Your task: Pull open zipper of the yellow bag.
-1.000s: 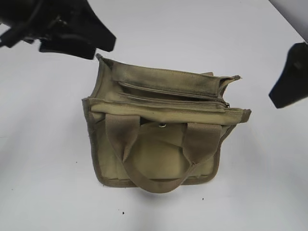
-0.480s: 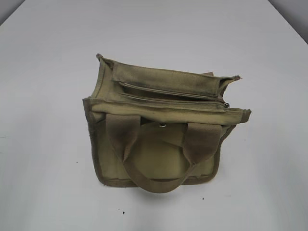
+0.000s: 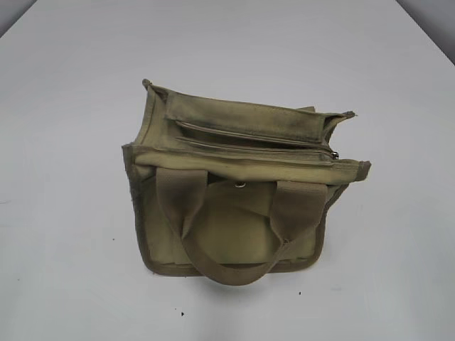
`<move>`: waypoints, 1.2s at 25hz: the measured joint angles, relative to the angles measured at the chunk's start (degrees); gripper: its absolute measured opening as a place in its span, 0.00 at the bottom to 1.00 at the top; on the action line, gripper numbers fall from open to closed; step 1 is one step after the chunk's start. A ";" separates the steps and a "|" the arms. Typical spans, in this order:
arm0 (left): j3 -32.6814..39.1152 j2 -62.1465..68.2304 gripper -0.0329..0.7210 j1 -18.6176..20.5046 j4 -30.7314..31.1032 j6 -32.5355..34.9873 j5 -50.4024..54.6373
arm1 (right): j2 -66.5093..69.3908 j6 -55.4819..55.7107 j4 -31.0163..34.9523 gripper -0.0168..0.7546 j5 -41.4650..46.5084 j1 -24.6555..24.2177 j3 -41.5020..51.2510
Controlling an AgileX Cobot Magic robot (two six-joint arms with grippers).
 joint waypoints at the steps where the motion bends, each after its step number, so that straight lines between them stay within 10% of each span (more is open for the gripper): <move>1: 0.24 -1.47 0.65 0.00 0.00 0.00 -0.12 | -0.06 0.00 0.00 0.79 -1.07 0.00 0.00; 30: 0.49 -3.94 0.65 0.10 1.10 2.76 -0.69 | -0.25 -0.39 1.30 0.79 -4.07 -5.52 2.67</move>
